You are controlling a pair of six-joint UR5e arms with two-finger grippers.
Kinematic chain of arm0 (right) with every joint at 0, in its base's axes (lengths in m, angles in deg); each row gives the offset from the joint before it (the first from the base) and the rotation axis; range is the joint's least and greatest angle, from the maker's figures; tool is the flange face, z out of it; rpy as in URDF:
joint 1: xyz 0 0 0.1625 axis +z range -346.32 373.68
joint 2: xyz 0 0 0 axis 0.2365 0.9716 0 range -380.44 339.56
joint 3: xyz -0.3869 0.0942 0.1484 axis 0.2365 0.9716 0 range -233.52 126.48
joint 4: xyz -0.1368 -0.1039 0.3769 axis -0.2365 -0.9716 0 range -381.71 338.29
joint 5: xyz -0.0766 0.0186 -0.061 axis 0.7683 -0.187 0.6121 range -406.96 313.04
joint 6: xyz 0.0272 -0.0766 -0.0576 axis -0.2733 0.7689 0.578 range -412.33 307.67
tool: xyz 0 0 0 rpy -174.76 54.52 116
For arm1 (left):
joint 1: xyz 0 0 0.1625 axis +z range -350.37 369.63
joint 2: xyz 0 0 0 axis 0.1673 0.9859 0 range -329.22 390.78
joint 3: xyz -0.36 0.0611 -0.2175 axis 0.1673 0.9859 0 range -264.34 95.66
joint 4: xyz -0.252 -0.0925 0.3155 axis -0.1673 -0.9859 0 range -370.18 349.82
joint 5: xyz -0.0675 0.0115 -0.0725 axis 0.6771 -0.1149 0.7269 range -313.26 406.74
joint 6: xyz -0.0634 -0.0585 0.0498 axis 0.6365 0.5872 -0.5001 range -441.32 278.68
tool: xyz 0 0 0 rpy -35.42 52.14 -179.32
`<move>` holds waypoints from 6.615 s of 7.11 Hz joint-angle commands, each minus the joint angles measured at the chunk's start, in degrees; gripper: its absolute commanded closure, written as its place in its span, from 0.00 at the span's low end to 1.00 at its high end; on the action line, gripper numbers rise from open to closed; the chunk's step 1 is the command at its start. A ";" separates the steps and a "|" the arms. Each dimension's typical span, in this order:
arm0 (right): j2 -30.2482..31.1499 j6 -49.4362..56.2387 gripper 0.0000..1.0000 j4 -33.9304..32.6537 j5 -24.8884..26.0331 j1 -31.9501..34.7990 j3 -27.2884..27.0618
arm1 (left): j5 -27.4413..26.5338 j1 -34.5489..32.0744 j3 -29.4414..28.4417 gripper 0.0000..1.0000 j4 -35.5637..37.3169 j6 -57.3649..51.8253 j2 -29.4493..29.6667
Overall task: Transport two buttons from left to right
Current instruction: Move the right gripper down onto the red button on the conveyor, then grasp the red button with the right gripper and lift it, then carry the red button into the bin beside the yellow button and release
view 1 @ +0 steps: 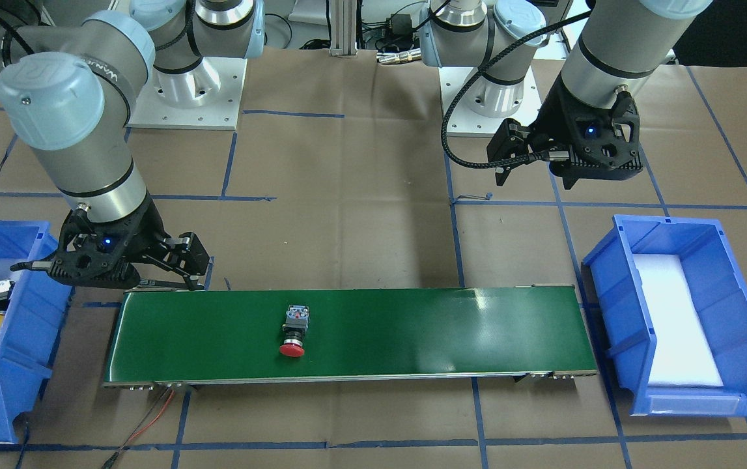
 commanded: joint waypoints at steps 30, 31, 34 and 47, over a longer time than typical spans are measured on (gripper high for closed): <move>-6.19 34.39 0.96 14.28 5.52 -25.21 16.15 | -0.20 0.35 -0.04 0.00 0.82 -0.77 -0.06; -8.20 36.97 0.97 14.02 5.18 -27.08 16.85 | -0.20 0.35 0.05 0.00 0.82 -0.77 -0.07; -14.01 36.56 0.97 8.06 2.11 -27.63 16.59 | -0.20 0.35 0.14 0.00 0.91 -0.77 -0.07; -20.63 30.49 0.00 4.43 1.48 -27.01 16.94 | -0.20 0.35 -0.04 0.00 0.91 -0.60 -0.07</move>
